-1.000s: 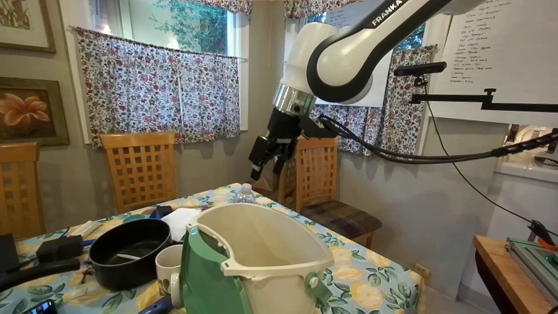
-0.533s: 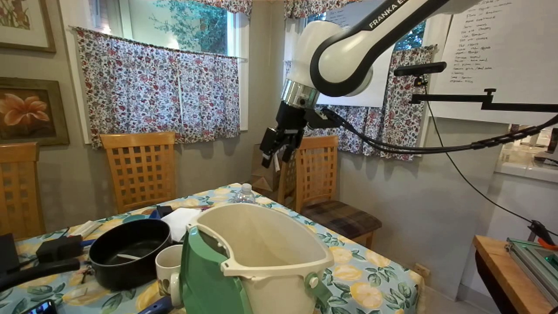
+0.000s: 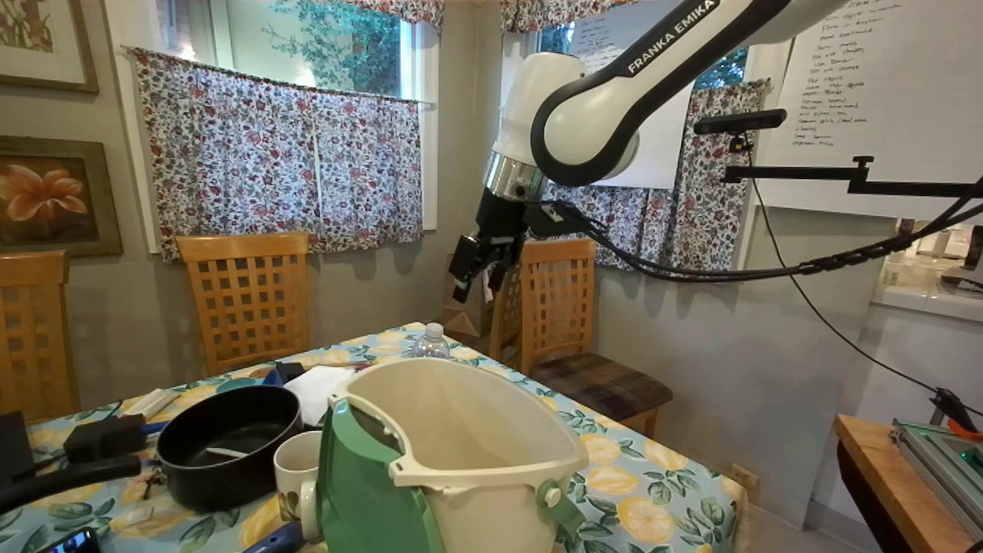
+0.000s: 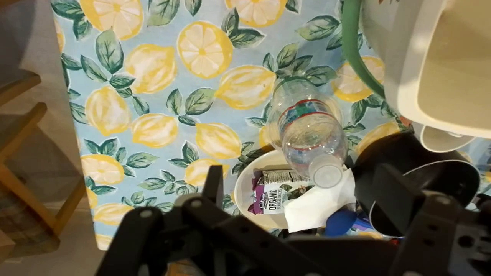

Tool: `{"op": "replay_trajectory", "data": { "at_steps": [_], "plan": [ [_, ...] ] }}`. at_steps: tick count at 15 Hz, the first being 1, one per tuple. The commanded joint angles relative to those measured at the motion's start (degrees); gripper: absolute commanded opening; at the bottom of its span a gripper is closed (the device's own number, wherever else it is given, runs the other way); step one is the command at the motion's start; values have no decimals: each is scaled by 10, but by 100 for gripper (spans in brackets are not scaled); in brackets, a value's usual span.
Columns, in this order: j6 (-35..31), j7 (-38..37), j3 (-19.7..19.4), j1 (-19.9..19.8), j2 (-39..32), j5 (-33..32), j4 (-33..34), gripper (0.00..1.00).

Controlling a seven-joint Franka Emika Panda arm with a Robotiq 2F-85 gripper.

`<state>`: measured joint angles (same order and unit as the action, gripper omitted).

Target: Move the trash can to the left then the bottle to the right

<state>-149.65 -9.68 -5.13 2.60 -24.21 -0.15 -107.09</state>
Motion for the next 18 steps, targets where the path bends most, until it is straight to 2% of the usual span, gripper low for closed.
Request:
{"op": "replay_trajectory", "data": {
  "at_steps": [1,11,13,18],
  "plan": [
    [-11,-7,6,-4,-42,-2,46,100],
    [-13,-4,17,0,-112,3,110,100],
    [-15,-1,19,-1,-122,4,119,72],
    [-14,2,19,1,-130,2,129,36]
  ]
}}
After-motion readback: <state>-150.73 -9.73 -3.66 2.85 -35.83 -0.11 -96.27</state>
